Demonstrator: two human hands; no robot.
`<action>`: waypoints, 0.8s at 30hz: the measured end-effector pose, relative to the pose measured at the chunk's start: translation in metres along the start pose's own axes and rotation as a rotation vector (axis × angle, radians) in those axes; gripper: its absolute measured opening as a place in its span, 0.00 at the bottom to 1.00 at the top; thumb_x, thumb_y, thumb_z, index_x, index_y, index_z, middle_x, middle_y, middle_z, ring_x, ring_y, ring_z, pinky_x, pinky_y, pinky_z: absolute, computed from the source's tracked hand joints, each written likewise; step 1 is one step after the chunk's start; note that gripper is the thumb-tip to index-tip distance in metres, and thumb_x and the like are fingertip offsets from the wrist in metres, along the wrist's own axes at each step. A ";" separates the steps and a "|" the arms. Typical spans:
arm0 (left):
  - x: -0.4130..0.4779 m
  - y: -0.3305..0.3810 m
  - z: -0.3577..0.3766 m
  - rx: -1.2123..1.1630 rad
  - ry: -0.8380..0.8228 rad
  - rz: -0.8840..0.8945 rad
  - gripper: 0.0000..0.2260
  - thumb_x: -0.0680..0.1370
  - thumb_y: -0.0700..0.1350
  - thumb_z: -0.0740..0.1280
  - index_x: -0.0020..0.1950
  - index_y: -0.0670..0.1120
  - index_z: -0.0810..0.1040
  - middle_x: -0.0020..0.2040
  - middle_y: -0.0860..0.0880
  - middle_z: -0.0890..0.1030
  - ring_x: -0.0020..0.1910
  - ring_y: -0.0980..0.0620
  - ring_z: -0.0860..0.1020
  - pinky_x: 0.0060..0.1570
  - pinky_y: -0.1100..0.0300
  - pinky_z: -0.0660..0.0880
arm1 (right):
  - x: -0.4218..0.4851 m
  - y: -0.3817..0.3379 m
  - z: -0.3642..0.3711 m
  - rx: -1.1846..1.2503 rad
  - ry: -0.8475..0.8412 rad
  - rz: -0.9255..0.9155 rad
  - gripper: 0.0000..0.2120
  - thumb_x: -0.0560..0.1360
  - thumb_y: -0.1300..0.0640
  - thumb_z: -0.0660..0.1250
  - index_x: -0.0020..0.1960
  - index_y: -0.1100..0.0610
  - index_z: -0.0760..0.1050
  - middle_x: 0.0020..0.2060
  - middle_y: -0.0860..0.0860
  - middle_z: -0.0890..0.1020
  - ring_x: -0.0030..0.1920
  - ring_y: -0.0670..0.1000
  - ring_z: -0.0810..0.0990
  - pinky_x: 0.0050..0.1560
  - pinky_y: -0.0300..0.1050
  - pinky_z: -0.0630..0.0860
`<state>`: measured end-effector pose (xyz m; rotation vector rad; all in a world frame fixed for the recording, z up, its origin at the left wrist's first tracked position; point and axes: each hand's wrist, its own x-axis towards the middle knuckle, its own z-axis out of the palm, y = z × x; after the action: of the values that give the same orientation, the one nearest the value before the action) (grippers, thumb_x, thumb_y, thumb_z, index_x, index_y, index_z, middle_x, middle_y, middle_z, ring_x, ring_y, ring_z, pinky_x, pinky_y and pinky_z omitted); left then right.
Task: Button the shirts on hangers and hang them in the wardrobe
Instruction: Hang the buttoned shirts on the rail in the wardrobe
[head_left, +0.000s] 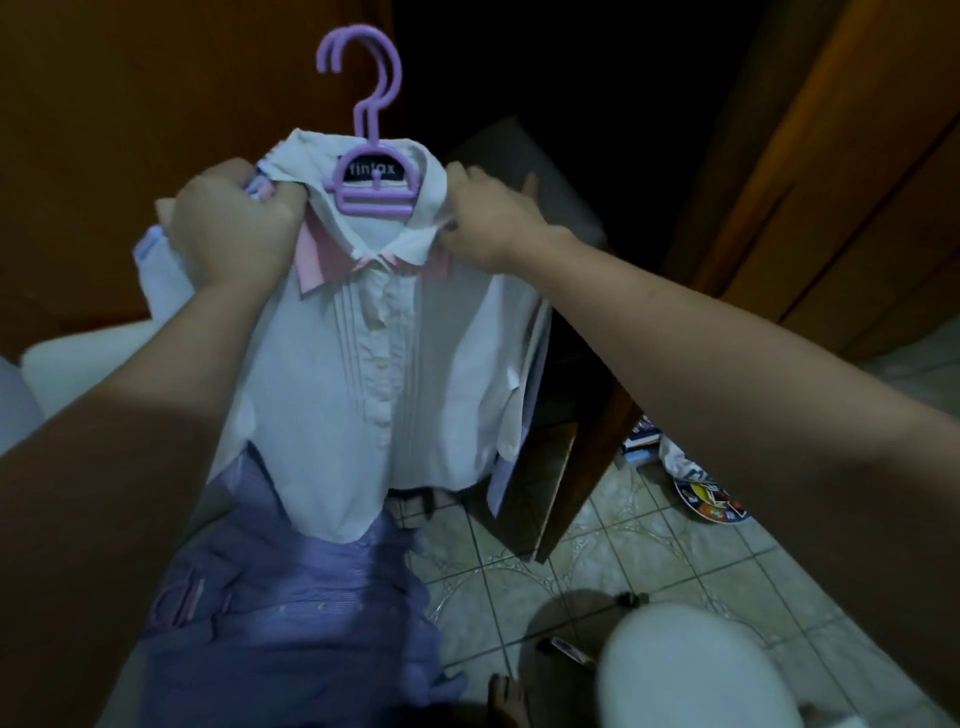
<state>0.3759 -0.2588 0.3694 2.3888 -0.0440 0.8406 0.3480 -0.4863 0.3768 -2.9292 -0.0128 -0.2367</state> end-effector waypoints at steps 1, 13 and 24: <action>0.000 0.003 0.003 -0.008 -0.013 0.001 0.13 0.74 0.56 0.61 0.39 0.47 0.72 0.37 0.46 0.72 0.39 0.44 0.69 0.49 0.48 0.68 | 0.006 0.008 0.001 0.047 0.010 0.004 0.20 0.75 0.49 0.63 0.63 0.58 0.68 0.62 0.59 0.75 0.65 0.61 0.73 0.69 0.68 0.61; 0.011 0.049 0.055 -0.404 -0.400 0.208 0.13 0.74 0.54 0.66 0.41 0.43 0.74 0.36 0.48 0.73 0.37 0.49 0.69 0.37 0.55 0.61 | -0.019 0.112 -0.049 0.330 0.035 0.190 0.07 0.71 0.51 0.74 0.40 0.51 0.77 0.40 0.48 0.78 0.41 0.44 0.74 0.35 0.38 0.68; 0.077 0.134 0.060 -0.551 -0.406 0.447 0.10 0.75 0.50 0.72 0.50 0.43 0.80 0.47 0.44 0.81 0.44 0.52 0.75 0.43 0.56 0.71 | -0.028 0.157 -0.152 0.482 0.222 0.276 0.10 0.72 0.56 0.72 0.50 0.60 0.83 0.47 0.59 0.84 0.48 0.55 0.83 0.52 0.50 0.78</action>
<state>0.4415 -0.3899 0.4476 1.9943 -0.8792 0.4309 0.3002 -0.6702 0.4879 -2.3788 0.3189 -0.4421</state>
